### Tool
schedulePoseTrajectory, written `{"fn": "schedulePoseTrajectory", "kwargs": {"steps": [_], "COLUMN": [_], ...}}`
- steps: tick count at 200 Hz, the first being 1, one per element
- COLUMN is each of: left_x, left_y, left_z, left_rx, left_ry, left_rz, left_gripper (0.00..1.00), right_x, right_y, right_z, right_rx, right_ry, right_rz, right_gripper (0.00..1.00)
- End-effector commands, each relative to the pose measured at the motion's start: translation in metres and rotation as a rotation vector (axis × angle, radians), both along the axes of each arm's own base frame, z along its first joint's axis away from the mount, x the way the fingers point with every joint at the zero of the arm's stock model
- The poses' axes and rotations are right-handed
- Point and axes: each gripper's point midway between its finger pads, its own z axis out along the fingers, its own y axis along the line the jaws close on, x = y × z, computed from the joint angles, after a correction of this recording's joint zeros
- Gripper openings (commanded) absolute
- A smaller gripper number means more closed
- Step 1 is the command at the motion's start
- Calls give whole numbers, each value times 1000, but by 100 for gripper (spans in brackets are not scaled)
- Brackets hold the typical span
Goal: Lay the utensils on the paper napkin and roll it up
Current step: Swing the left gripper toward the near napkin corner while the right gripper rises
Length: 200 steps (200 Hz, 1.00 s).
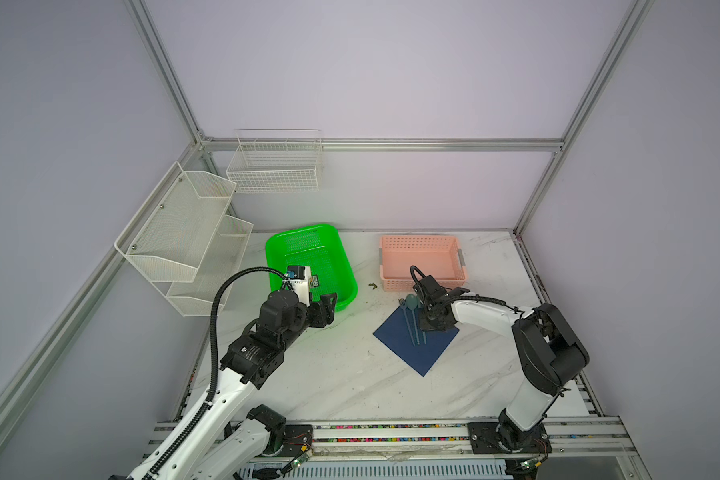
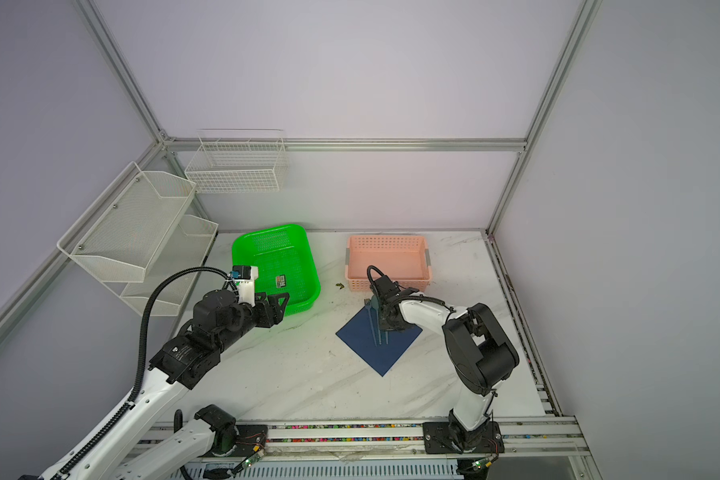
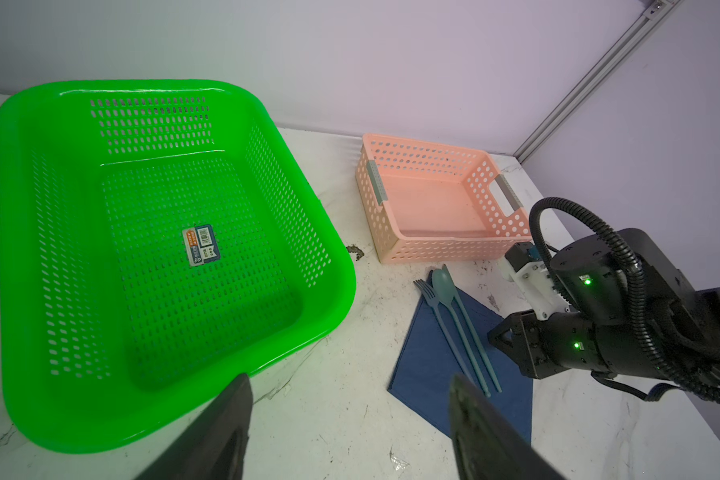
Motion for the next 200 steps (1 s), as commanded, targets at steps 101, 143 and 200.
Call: {"fn": "schedulePoseTrajectory", "kwargs": {"steps": [101,143,200], "left_x": [5,0,-29], "left_y": [-11,-31,-111], "left_z": [8,8,-8], "left_rx": [24,75,247], "left_ry": [-50,-62,-87], "left_rz": [-33,-106,-393], "left_gripper": [73,73,73], "right_x": [-15,-12,3], "right_y": [16,9,-1], "right_z": [-7,20,82], "right_rx": [32,15,37], "right_ry": [26,-26,-184], "right_rz": [38,21,-44], "right_gripper": [15,15,18]}}
